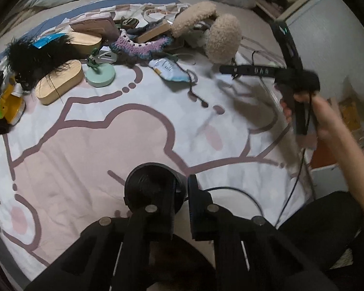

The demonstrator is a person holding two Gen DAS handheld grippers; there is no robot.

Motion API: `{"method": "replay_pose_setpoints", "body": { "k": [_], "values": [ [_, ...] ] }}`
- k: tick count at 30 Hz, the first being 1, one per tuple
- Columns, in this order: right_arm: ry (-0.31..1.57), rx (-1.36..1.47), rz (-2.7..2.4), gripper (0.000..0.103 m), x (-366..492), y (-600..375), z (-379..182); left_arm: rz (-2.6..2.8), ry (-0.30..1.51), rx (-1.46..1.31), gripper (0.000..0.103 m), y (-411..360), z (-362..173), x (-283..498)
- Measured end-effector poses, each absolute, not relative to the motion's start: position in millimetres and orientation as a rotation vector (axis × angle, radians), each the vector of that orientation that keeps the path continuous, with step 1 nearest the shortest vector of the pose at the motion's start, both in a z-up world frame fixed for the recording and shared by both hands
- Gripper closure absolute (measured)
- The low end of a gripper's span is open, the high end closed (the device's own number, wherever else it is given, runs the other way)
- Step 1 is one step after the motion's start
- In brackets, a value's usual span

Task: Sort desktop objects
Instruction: 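Reach the right gripper under the earmuffs and grasp the white heart-shaped tape measure, then lift the white tape measure with the right gripper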

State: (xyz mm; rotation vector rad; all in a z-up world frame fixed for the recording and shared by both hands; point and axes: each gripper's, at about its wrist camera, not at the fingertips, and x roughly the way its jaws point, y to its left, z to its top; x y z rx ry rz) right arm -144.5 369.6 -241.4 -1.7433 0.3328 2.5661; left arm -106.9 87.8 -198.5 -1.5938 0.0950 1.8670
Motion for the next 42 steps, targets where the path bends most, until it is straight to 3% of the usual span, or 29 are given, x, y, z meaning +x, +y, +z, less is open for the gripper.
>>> {"method": "replay_pose_setpoints", "body": {
  "k": [15, 17, 33, 42],
  "values": [
    [0.186, -1.790, 2.522, 0.041, -162, 362, -262, 1.787, 0.131, -1.627, 0.093, 90, -205, -99],
    [0.140, -1.794, 2.521, 0.050, -161, 359, -261, 1.785, 0.128, -1.627, 0.093, 89, -204, -99],
    [0.237, -1.934, 2.669, 0.050, -133, 325, -242, 1.977, -0.045, -1.635, 0.096, 42, -188, -120],
    [0.139, -2.022, 2.813, 0.050, -120, 270, -225, 2.117, -0.103, -1.663, 0.096, -2, -189, -131]
  ]
}}
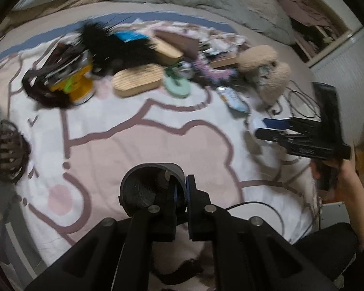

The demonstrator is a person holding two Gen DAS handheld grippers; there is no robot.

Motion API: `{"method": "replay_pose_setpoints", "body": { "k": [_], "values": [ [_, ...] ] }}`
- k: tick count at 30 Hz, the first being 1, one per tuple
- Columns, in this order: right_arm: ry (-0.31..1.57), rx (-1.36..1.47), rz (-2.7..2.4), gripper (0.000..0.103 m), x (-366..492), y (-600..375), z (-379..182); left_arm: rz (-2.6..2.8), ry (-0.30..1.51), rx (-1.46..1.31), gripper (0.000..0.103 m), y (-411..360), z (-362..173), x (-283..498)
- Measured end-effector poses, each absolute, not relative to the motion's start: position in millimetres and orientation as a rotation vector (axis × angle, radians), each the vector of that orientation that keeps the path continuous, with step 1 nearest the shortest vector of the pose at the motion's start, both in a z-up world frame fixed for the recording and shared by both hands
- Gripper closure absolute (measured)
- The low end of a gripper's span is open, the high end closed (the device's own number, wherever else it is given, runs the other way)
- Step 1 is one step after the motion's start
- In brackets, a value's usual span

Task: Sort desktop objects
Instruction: 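Lift the white tape measure with the right gripper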

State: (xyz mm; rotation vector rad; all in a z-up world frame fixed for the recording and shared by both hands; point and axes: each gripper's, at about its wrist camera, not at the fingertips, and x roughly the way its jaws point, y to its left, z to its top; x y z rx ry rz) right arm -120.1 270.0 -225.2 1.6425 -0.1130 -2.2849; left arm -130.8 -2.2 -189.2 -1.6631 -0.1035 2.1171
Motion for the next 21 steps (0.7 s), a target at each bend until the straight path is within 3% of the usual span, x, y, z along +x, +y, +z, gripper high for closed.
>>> {"method": "replay_pose_setpoints", "body": {
  "k": [9, 21],
  "values": [
    [-0.064, 1.655, -2.277, 0.050, -125, 254, -227, 2.122, -0.084, -1.729, 0.095, -16, -206, -127],
    [0.162, 1.777, -2.188, 0.050, -117, 237, -258, 2.104, -0.111, -1.781, 0.093, -21, -213, -125]
  ]
}}
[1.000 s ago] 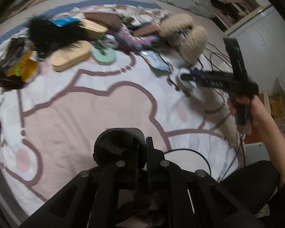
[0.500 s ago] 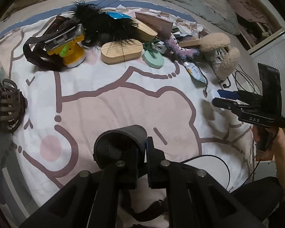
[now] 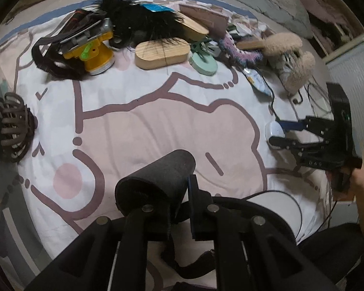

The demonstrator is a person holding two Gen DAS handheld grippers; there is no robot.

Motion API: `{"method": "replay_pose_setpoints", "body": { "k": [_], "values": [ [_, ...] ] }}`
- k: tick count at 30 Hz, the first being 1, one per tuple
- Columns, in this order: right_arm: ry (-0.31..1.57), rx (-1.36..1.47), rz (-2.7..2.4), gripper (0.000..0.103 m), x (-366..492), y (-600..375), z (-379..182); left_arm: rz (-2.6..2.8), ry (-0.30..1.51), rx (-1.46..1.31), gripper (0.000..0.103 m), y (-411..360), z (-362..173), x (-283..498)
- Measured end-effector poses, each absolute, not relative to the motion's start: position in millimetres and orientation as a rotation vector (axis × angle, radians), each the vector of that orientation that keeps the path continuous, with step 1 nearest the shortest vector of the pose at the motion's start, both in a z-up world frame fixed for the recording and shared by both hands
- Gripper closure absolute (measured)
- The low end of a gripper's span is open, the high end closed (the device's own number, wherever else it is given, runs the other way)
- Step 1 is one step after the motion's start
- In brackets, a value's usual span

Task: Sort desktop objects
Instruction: 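Lift the white tape measure with the right gripper, then carry the tape measure in the right gripper and black cylinder in the left toward the clear box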

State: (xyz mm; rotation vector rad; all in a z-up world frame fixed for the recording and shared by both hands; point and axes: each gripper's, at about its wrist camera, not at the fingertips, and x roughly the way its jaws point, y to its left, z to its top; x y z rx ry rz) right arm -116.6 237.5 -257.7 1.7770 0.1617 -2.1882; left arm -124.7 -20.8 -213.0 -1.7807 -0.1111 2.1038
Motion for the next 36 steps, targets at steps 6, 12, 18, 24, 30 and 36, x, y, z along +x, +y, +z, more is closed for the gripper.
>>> {"method": "replay_pose_setpoints", "body": {
  "k": [6, 12, 18, 24, 30, 36],
  "values": [
    [0.119, 1.732, -2.248, 0.050, -120, 243, -239, 2.149, -0.198, -1.719, 0.097, -32, -195, -125],
    [0.029, 1.625, -2.325, 0.050, -121, 248, -208, 2.194, -0.269, -1.600, 0.097, -41, -164, -120],
    [-0.035, 1.474, -2.358, 0.050, -119, 226, -170, 2.247, -0.329, -1.441, 0.097, -46, -127, -112],
    [-0.075, 1.315, -2.368, 0.050, -113, 204, -129, 2.346, -0.370, -1.257, 0.097, -57, -83, -97],
    [-0.118, 1.209, -2.366, 0.050, -105, 183, -97, 2.446, -0.387, -1.093, 0.097, -76, -49, -82],
    [-0.136, 1.107, -2.363, 0.050, -95, 164, -71, 2.540, -0.377, -0.979, 0.097, -99, -27, -64]
  ]
}}
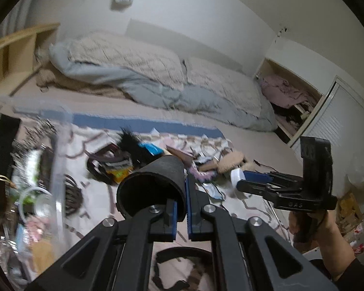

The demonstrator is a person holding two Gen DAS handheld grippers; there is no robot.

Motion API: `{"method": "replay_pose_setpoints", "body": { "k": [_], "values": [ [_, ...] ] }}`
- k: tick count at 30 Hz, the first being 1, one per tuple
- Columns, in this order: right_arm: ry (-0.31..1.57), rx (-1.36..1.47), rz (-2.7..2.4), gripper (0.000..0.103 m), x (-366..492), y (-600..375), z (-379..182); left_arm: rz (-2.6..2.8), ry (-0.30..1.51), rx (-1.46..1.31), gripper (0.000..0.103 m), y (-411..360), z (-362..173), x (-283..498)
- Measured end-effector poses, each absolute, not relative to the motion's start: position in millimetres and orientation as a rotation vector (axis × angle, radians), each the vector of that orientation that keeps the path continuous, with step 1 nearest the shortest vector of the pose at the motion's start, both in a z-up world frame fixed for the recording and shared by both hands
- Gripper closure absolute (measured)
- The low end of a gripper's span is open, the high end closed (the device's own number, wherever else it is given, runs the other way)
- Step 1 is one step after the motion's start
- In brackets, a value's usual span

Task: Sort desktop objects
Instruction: 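Carry the tape measure in the right gripper and black cylinder in the left toward the clear box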

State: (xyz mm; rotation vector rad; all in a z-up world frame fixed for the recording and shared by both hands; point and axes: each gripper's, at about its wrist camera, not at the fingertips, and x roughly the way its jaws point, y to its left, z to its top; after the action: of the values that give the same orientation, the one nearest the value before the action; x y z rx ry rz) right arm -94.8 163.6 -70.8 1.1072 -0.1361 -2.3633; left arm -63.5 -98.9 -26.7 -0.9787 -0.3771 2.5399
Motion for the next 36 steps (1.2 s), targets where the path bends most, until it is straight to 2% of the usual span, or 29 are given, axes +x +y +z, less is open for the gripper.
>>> {"method": "replay_pose_setpoints", "body": {
  "k": [10, 36],
  "values": [
    [-0.211, 0.975, -2.289, 0.050, -88, 126, -41, 2.644, -0.439, -0.838, 0.097, -147, -3, -36],
    [0.010, 0.898, -1.998, 0.050, -69, -60, -30, 2.897, -0.573, -0.756, 0.097, -276, -8, 28]
  ]
}}
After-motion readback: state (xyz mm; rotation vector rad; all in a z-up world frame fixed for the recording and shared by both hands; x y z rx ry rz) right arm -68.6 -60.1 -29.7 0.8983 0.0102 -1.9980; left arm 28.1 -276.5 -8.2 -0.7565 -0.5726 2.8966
